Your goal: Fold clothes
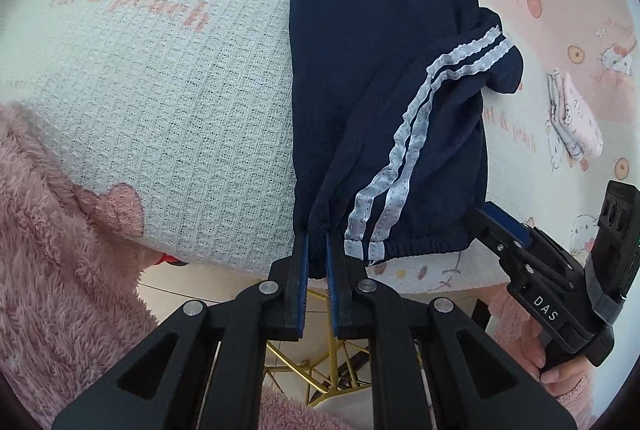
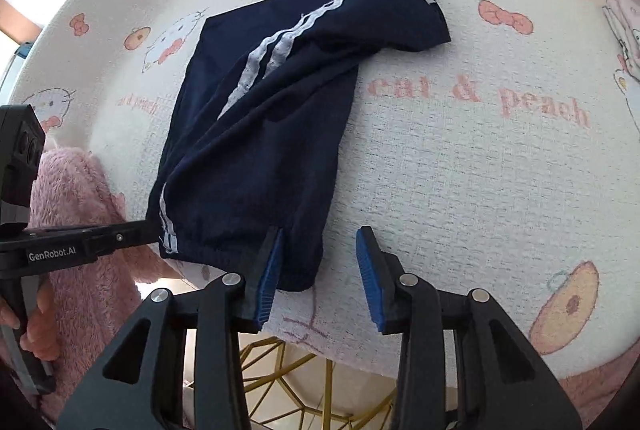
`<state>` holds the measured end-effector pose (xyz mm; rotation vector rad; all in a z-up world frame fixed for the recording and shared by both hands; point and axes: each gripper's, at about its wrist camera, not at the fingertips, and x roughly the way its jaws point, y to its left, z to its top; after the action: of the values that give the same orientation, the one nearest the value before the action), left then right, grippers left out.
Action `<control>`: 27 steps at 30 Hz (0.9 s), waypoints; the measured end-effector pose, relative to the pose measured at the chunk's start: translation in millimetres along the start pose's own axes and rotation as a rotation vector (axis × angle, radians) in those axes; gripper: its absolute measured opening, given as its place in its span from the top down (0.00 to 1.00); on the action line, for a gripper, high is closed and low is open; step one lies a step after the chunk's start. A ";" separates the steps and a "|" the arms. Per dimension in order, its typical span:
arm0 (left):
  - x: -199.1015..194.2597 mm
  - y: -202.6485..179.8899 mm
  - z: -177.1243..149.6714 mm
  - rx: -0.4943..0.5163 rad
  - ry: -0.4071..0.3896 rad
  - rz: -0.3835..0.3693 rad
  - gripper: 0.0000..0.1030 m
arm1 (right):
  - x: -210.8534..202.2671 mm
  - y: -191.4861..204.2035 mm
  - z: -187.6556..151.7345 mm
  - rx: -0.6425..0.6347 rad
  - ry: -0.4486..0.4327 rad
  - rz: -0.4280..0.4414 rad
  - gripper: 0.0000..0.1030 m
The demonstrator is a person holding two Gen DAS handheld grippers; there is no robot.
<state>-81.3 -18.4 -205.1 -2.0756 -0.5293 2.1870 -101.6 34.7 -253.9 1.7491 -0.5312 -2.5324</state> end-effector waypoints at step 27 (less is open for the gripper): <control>-7.0 8.5 -0.7 -0.065 0.028 0.025 0.68 | 13.9 9.2 4.5 -0.062 0.024 -0.018 0.62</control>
<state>-78.6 -28.2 -201.0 -2.1531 -0.5822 2.1791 -112.5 24.4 -262.4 1.7687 -0.4327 -2.5081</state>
